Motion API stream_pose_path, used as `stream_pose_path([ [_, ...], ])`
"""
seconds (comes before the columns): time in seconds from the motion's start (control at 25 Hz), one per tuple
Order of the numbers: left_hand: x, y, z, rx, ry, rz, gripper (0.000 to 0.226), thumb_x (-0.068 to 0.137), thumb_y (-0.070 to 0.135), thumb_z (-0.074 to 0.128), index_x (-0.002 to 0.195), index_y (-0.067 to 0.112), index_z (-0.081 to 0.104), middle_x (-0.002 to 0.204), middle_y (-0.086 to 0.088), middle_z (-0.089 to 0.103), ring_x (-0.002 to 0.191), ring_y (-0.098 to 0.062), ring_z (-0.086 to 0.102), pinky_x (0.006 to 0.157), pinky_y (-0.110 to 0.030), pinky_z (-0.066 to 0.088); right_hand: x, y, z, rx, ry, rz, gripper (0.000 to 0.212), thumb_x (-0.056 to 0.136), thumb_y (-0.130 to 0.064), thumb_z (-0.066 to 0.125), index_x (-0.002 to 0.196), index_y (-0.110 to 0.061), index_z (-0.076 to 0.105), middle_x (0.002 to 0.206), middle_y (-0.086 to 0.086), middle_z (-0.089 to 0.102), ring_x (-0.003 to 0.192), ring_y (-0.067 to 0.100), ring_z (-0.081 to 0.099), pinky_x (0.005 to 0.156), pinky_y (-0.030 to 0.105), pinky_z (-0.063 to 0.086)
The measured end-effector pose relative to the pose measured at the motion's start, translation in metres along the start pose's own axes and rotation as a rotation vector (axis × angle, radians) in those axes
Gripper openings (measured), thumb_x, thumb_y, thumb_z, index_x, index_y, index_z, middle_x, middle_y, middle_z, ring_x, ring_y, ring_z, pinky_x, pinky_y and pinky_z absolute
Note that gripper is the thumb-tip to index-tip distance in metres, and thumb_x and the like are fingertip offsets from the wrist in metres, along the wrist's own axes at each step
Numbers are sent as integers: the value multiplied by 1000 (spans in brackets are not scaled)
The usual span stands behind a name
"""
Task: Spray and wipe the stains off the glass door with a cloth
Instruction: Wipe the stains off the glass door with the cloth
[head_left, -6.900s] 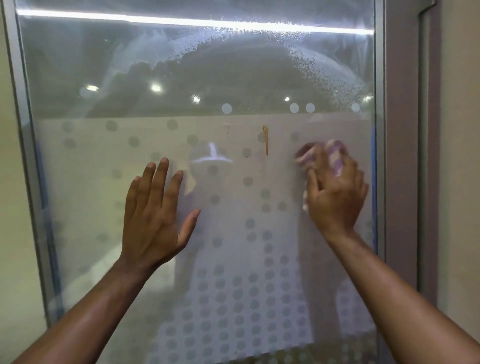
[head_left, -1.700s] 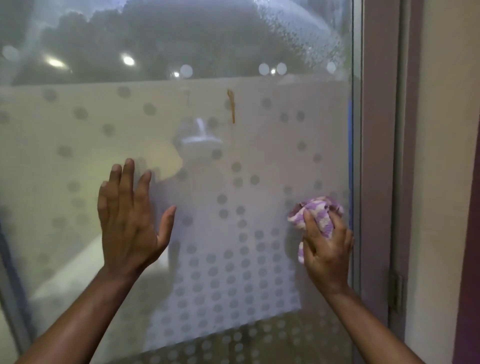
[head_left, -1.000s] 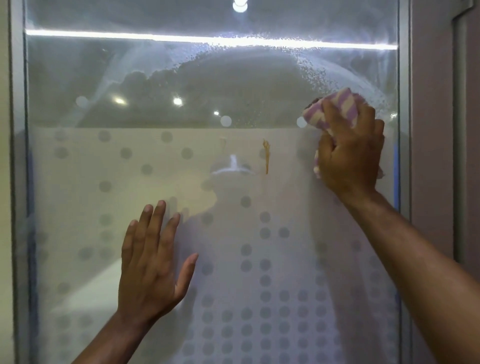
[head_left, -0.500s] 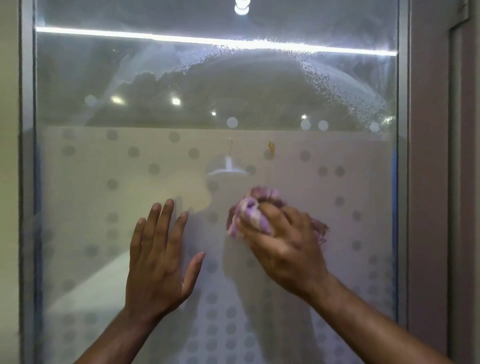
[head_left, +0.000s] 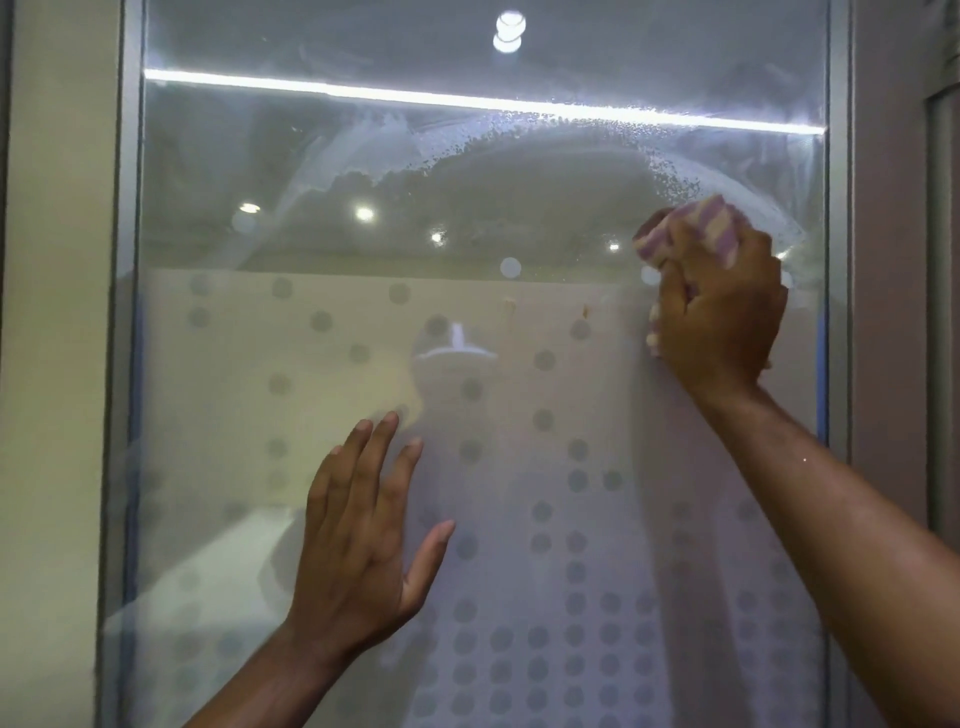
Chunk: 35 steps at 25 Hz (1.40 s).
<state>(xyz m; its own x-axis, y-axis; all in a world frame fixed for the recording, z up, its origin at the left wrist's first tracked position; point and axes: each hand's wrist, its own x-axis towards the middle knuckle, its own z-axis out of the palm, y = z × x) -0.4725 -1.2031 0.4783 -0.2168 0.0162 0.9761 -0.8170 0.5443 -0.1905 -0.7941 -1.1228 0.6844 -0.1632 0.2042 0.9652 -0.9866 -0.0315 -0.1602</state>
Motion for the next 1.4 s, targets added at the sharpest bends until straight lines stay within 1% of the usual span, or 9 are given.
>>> stream_pose_path([
  [0.16,31,-36,-21,4,92,57,70,107,53,51,158,5,48,169,-24,46,158,-46,42,125,-57,36,-4,-24,9,51,-17,12,45,104,-28,59,149,-29,65,156,19,53,128,44,57,105,46,45],
  [0.36,61,-102,-41,95,134,-45,75,108,57,44,157,1,49,168,-28,44,158,-49,41,124,-61,34,-80,-81,11,106,-94,-298,45,98,-14,69,140,-30,71,145,20,63,103,40,60,85,46,47],
  [0.52,66,-148,-52,120,119,-49,74,105,55,49,159,3,46,172,-27,39,160,-49,37,127,-62,31,-155,-116,10,184,-160,-507,36,103,-12,68,133,-30,75,135,13,72,104,40,68,79,49,54],
  [0.68,60,-158,-47,112,67,-29,75,105,59,45,156,3,49,172,-27,37,161,-50,35,127,-63,30,-152,-108,0,172,-200,-627,33,106,-21,70,135,-35,74,138,9,71,110,33,66,75,47,51],
  [0.84,58,-158,-42,107,73,-24,77,107,63,40,154,4,51,173,-24,37,162,-48,34,126,-62,29,-75,-80,0,54,-137,-422,25,112,-33,59,130,-39,74,146,9,65,110,39,67,75,47,49],
  [1.0,57,-160,-42,106,79,-19,75,107,63,40,154,5,53,174,-24,37,162,-47,34,125,-63,30,9,-59,12,-43,-42,-176,43,108,-32,58,150,-34,60,155,20,54,125,49,58,97,56,50],
  [1.16,56,-159,-42,97,79,-22,75,108,62,40,153,5,55,173,-24,39,163,-47,34,126,-63,29,42,-72,29,-8,1,50,47,106,-35,52,153,-34,58,158,18,49,133,44,53,110,49,43],
  [1.24,58,-159,-41,98,81,-20,74,108,62,39,152,5,56,173,-25,39,162,-48,35,126,-63,30,28,-99,34,10,-15,24,49,104,-30,52,153,-34,58,161,17,47,133,44,53,110,46,41],
  [1.4,56,-159,-41,76,97,-8,75,107,63,39,152,4,56,172,-25,40,161,-48,35,126,-63,29,-55,-170,39,100,-122,-327,48,104,-19,57,151,-27,61,147,22,59,106,45,61,88,50,48],
])
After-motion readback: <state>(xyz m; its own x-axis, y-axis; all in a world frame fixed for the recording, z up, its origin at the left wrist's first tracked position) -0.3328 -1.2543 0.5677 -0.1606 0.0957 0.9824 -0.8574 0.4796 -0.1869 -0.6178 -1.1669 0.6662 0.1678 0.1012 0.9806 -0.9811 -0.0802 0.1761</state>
